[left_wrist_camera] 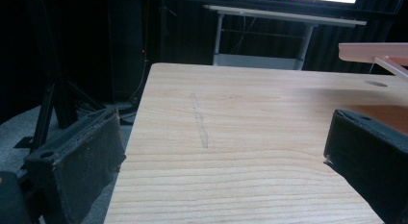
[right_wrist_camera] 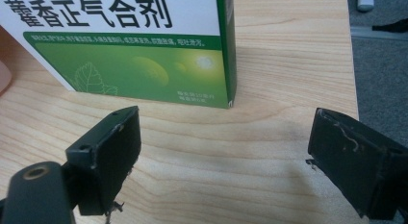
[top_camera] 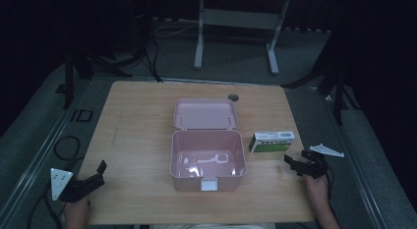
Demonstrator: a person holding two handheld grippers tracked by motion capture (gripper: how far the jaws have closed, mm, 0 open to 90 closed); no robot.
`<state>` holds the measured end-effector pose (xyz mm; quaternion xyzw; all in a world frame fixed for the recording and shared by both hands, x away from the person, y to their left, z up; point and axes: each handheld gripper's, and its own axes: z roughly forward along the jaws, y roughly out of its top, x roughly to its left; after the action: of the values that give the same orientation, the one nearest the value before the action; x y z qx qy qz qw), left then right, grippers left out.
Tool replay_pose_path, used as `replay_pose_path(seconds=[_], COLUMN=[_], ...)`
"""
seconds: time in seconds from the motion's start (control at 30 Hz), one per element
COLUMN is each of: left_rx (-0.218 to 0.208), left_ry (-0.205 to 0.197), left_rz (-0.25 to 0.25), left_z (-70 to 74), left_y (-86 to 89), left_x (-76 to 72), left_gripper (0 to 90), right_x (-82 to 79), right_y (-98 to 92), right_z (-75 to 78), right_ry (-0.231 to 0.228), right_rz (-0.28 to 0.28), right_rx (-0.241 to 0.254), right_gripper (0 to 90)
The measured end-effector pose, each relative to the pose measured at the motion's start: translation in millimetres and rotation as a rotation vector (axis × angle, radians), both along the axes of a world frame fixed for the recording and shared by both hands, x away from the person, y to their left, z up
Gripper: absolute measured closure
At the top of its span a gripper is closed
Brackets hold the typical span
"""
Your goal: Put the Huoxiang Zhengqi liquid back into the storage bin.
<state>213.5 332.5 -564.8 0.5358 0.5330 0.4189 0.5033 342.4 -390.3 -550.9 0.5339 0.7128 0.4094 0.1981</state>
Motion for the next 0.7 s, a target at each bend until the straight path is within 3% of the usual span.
replay_pose_path(seconds=[0.17, 0.27, 0.5, 0.53, 0.57, 0.7], left_rx=[-0.002, -0.005, -0.006, -0.006, -0.006, -0.005], left_ry=[0.0, -0.002, -0.001, -0.001, 0.0, 0.0], left_rz=[0.001, 0.002, 0.001, 0.001, 0.001, 0.001], left_z=[0.0, -0.1, 0.0, 0.0, 0.0, 0.0], left_y=[0.2, 0.3, 0.6, 0.7, 0.7, 0.6], left_x=[0.0, -0.2, -0.2, -0.2, -0.1, -0.1], left_gripper=[0.2, 0.2, 0.2, 0.2, 0.2, 0.2], right_x=[1.4, 3.0, 1.6, 0.9, 0.4, 0.1], right_y=[2.6, 3.4, 9.9, 11.1, 11.9, 15.4], right_z=[1.4, 1.4, 0.3, 0.4, -0.2, -1.9], right_ry=[0.02, 0.059, 0.091, 0.083, 0.081, 0.103], right_rz=[0.047, 0.093, 0.189, 0.21, 0.274, 0.359], right_rx=[-0.026, -0.012, -0.012, -0.019, -0.023, -0.035], right_gripper=[11.1, 11.1, 12.9, 12.8, 12.7, 12.6])
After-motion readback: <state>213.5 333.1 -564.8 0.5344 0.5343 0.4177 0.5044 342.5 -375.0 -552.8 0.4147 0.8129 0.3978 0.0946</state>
